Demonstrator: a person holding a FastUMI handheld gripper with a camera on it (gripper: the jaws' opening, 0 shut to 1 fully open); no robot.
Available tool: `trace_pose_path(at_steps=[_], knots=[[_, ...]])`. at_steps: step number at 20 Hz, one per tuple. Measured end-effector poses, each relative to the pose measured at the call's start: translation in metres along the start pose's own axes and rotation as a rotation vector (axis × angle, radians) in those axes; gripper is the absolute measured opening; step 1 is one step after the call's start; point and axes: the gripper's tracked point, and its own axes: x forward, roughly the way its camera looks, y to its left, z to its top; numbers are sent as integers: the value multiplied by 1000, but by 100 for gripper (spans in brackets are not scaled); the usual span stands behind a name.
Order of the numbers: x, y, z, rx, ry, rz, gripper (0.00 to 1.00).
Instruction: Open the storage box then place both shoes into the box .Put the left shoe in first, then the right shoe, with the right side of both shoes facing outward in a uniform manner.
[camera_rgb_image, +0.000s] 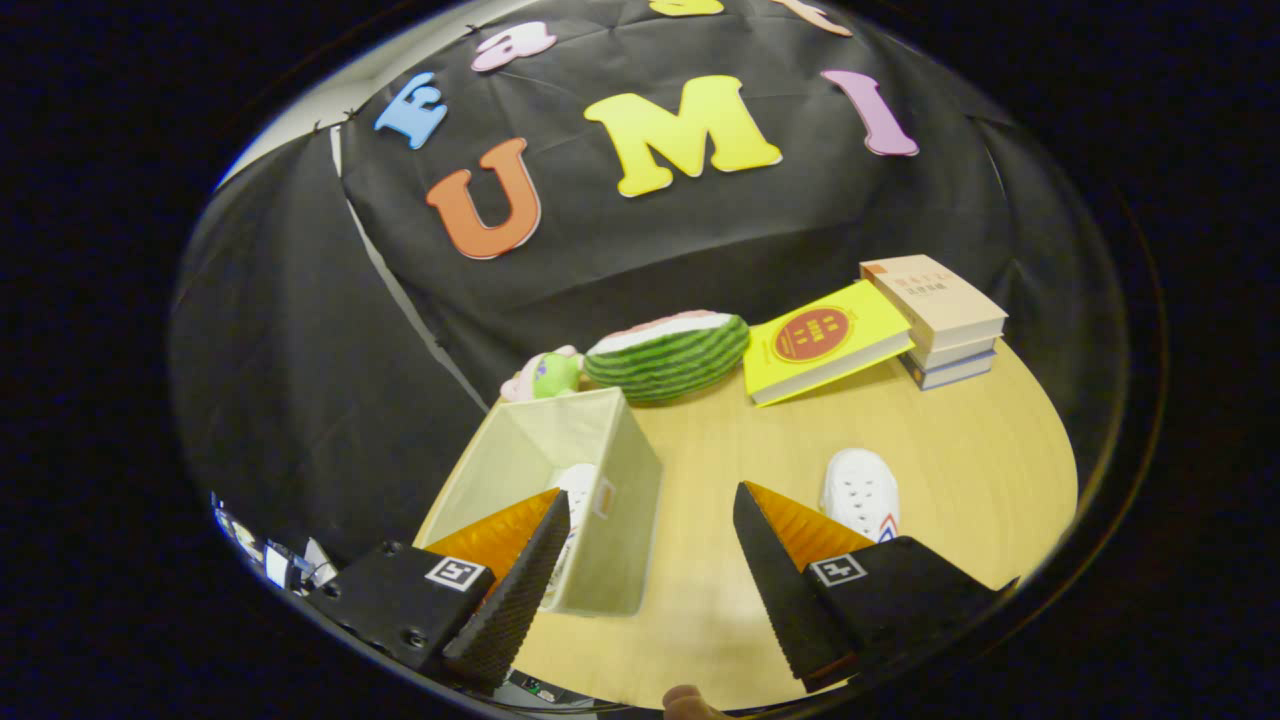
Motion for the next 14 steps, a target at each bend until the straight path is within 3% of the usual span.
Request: trace_pose_path(at_steps=[8,12,14], knots=[[32,-151,-56,25,242,-246,100],[46,-192,-96,47,377,-337,99],[49,-197,-109,80,423,-328,97]])
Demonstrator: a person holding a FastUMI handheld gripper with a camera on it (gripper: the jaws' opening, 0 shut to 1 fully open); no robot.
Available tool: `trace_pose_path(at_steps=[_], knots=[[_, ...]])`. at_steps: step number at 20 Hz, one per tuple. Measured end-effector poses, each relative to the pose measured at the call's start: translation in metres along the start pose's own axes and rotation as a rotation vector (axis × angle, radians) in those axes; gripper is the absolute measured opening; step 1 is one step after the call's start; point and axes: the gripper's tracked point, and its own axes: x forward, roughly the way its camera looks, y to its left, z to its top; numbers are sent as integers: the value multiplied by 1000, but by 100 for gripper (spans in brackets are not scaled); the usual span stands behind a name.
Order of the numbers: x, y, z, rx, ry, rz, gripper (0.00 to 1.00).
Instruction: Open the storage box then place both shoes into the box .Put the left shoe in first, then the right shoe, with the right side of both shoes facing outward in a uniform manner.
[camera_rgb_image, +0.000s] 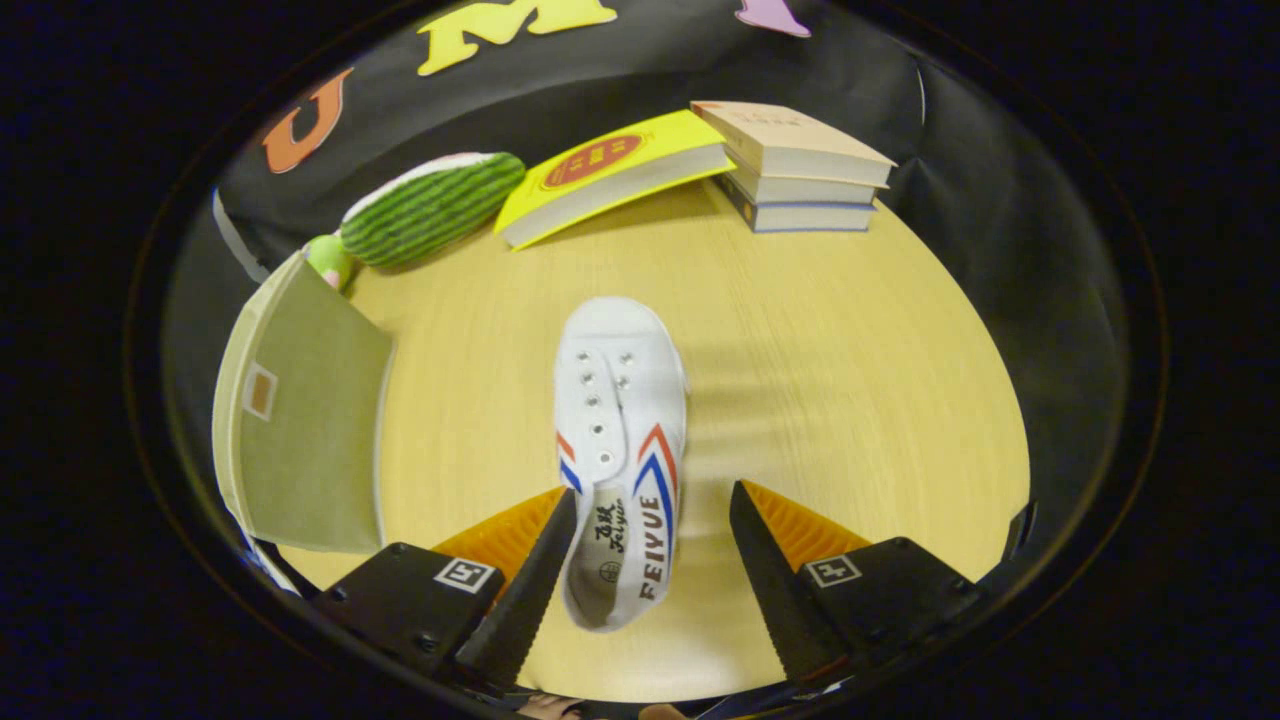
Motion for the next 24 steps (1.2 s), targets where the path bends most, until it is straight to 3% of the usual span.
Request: trace_pose_path(at_steps=[2,6,9,14,17,20,24], knots=[[9,-4,-2,-1,34,-2,93],[4,-19,-1,-16,40,-59,72],[16,2,-13,-23,106,22,59],[21,-4,-8,-61,127,5,44],[8,3,-16,44,158,83,15],[2,0,-10,107,149,106,8],[-26,8,-3,126,93,116,7]])
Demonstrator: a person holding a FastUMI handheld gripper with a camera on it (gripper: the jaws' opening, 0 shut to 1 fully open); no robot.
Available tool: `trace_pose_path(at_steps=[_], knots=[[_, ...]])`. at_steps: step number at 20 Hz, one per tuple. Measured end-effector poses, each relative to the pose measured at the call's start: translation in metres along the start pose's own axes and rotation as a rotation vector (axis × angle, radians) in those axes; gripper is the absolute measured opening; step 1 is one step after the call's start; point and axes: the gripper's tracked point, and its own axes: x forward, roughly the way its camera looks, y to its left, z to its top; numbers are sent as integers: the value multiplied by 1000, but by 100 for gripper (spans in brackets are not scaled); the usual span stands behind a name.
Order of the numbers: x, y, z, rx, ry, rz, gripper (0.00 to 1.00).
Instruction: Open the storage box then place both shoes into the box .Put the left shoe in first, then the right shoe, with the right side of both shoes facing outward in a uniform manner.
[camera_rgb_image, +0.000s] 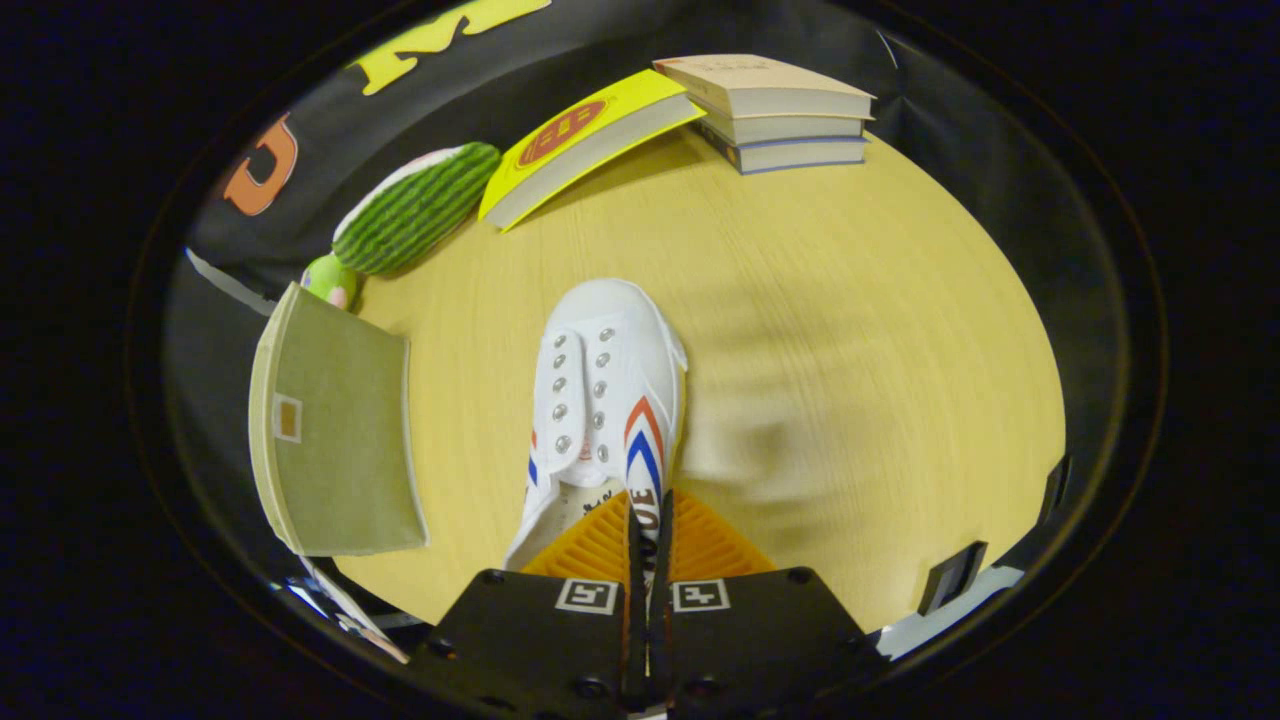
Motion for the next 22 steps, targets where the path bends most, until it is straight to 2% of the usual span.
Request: trace_pose_path(at_steps=[5,12,16,22], knots=[[-54,53,12,21,-116,85,7],[-131,161,18,-5,-252,203,6],[-137,213,6,-25,-272,242,6],[-120,277,-22,-52,-260,283,6]])
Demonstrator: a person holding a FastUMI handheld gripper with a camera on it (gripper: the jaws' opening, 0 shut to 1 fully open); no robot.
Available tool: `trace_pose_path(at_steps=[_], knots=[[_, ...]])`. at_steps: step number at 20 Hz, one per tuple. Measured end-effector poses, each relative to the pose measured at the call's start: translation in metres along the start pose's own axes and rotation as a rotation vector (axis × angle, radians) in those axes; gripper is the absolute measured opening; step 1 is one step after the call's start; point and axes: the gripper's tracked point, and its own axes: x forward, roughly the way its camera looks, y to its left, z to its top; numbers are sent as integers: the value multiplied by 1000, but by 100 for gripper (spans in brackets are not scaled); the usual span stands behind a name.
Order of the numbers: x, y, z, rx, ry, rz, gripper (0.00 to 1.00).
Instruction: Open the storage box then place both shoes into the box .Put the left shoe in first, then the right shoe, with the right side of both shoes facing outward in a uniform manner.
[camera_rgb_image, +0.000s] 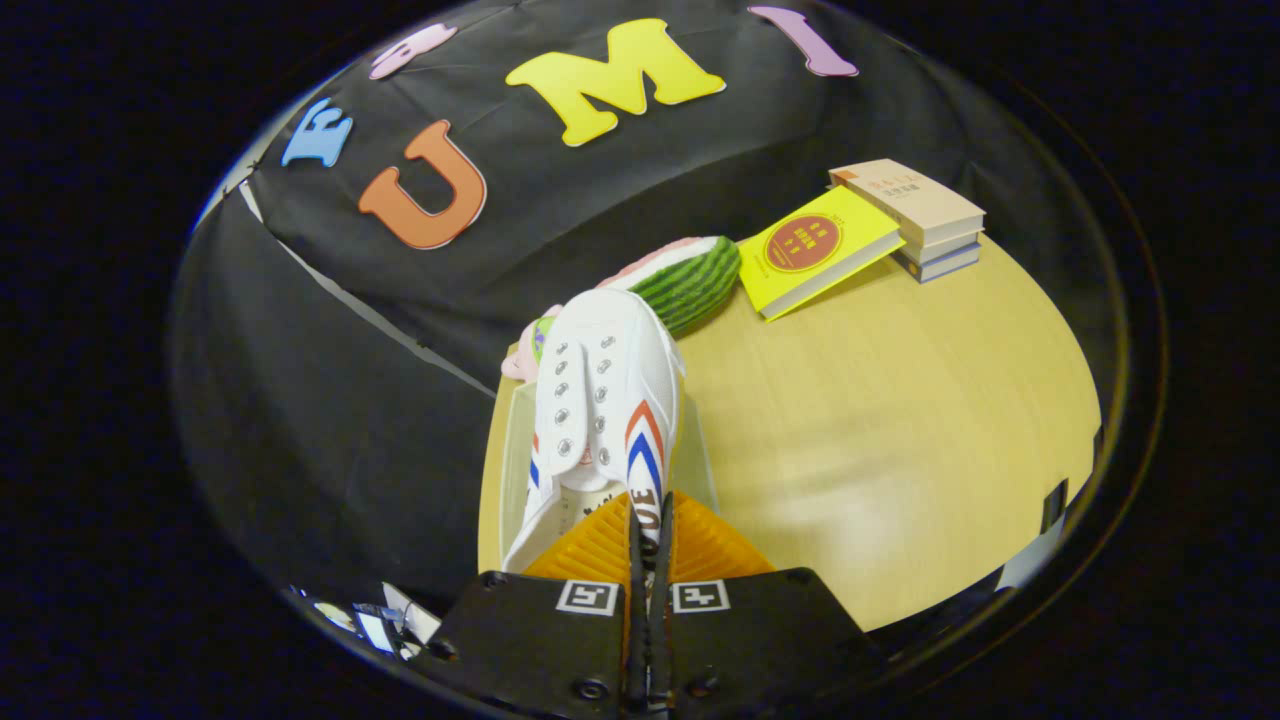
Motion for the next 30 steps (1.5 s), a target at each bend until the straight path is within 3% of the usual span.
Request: trace_pose_path(at_steps=[8,13,17,24,26,28,30], knots=[[31,41,-20,-54,-42,23,6],[42,33,-12,-6,-100,-2,6],[52,14,-5,-27,-144,-87,6],[75,1,-11,-16,-115,-96,7],[80,13,-13,-40,-112,-46,8],[71,27,2,-80,-195,28,33],[46,14,24,-124,-318,-34,78]])
